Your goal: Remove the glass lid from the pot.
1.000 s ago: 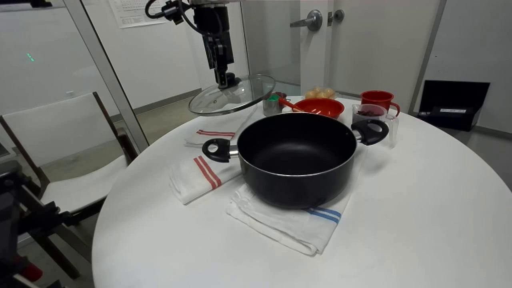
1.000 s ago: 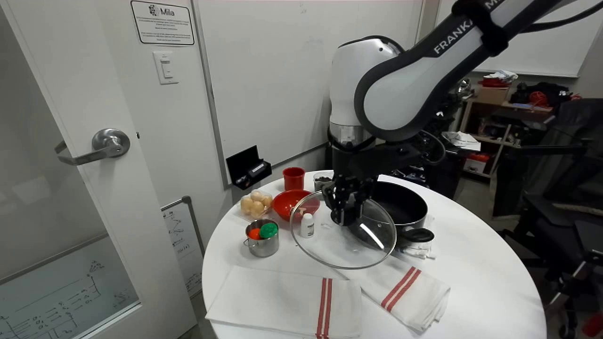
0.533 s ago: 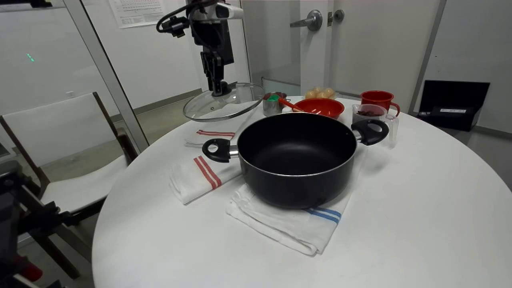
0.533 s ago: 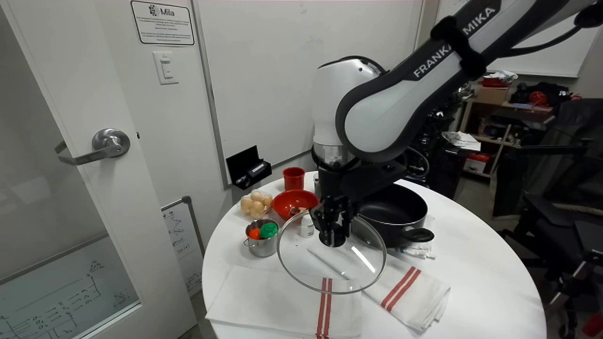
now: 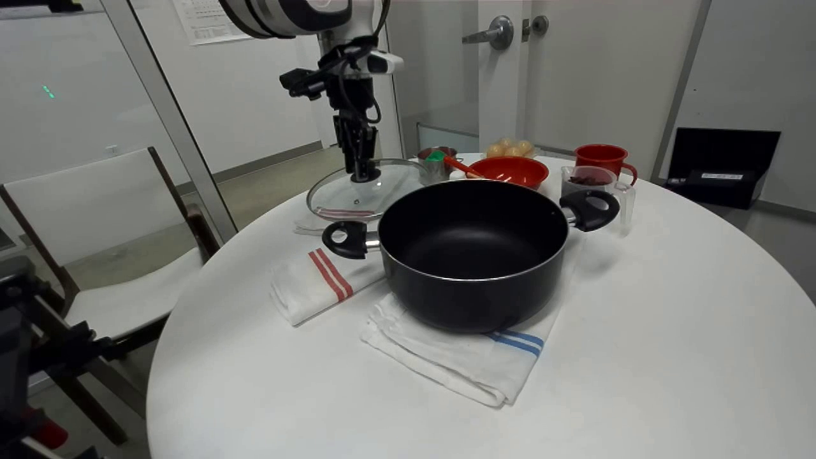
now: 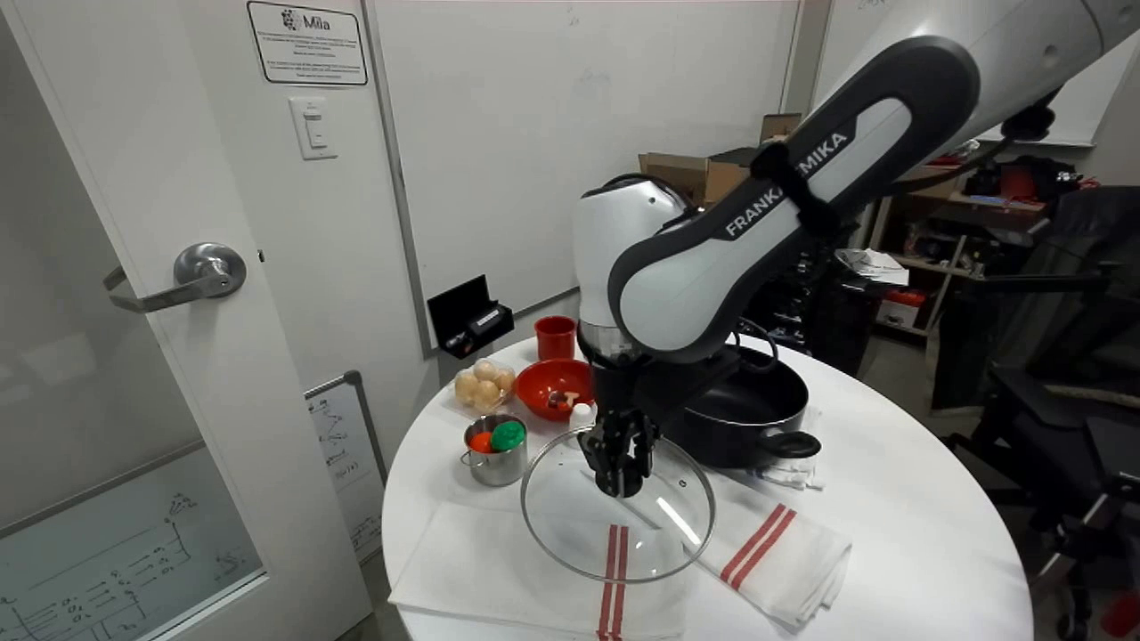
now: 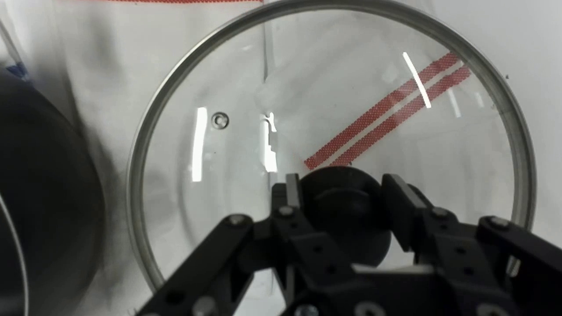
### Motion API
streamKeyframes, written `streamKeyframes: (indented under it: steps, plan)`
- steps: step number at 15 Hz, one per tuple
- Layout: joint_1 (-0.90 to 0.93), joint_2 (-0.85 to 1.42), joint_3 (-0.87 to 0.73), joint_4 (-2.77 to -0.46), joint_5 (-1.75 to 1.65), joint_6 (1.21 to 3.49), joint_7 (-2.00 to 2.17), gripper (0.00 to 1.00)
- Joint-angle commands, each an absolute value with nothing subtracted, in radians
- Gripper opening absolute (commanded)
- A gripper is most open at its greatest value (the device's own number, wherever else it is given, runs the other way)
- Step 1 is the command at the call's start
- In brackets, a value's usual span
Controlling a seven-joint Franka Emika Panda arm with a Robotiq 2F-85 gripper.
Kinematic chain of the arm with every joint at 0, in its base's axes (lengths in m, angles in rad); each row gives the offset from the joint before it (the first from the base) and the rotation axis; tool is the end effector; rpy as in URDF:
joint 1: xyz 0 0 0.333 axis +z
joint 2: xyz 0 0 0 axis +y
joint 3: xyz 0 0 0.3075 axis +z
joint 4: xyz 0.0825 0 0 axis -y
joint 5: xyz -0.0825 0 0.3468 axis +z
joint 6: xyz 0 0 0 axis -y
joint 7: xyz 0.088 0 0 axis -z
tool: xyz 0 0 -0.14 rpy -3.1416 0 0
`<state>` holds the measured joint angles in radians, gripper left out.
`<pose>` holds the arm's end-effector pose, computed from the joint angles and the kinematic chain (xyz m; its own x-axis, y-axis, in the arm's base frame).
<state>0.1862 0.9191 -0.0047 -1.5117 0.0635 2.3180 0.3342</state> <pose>0.6437 0.1212 0.0960 0.9737 -0.1943 -0.1194 -0.1955 -0.9807 0.0016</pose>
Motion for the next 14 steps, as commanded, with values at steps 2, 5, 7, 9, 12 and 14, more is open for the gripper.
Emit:
streamKeyframes:
  steps: [2, 5, 7, 9, 12, 14]
  plan:
    - [0.159, 1.018, 0.01, -1.379, 0.066, 2.256, 0.283, 0.23]
    - [0.162, 1.053, 0.01, -1.349, 0.063, 2.242, 0.272, 0.23]
    - [0.165, 1.07, 0.01, -1.338, 0.061, 2.243, 0.266, 0.23]
    - [0.165, 1.081, 0.013, -1.33, 0.061, 2.243, 0.261, 0.23]
    - [0.165, 1.078, 0.013, -1.332, 0.061, 2.244, 0.259, 0.82]
    - [0.163, 1.064, 0.016, -1.343, 0.063, 2.256, 0.252, 0.94]
